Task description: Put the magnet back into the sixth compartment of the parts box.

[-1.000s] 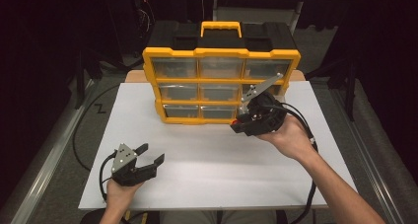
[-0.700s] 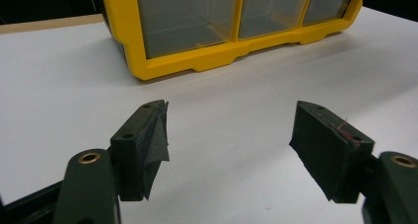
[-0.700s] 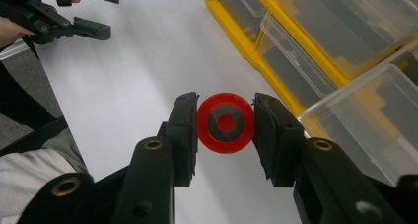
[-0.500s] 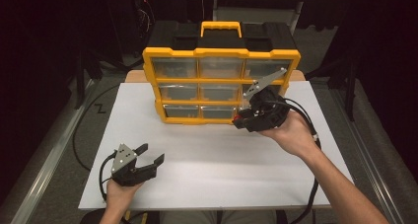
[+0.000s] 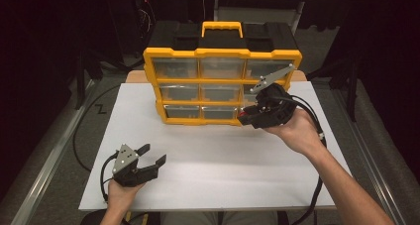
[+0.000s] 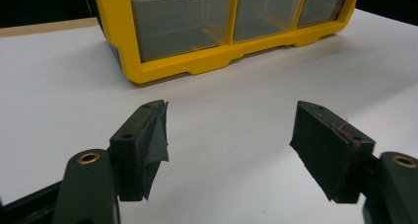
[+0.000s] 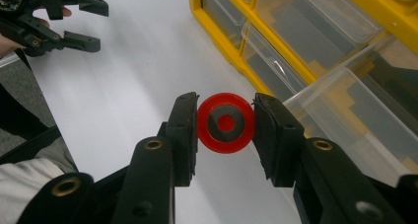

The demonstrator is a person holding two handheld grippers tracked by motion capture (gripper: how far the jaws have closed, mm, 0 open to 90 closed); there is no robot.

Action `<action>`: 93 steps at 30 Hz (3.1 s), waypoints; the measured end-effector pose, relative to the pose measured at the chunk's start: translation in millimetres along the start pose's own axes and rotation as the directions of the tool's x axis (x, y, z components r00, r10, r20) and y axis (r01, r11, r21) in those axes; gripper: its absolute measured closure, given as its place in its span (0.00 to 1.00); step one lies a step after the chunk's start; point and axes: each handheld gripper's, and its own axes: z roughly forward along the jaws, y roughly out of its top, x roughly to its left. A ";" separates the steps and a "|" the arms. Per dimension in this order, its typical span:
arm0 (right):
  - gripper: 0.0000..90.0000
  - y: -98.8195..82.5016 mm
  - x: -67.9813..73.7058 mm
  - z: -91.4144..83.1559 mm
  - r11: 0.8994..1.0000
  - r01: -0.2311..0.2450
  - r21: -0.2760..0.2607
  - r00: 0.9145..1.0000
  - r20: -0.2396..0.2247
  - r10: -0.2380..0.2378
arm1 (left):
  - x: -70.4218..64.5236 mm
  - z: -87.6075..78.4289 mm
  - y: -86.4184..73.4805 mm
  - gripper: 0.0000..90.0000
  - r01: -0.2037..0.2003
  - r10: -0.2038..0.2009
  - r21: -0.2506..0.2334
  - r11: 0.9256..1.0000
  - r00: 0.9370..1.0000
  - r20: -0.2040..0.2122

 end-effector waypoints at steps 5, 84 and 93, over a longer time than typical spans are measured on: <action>0.72 0.9 -1.8 -1.9 1.000 -0.003 0.002 1.000 0.011 0.003 | -0.2 -0.6 -0.1 0.33 -0.002 0.002 -0.001 1.000 1.000 0.003; 0.65 -9.6 -46.6 5.7 0.986 -0.164 0.029 0.980 0.119 0.159 | 0.0 -1.0 -0.2 0.33 -0.002 0.002 0.001 1.000 1.000 -0.001; 0.65 -7.7 -38.1 0.8 0.991 -0.134 0.004 0.986 0.104 0.133 | 0.1 -0.7 -0.2 0.33 0.000 0.000 0.003 1.000 1.000 -0.002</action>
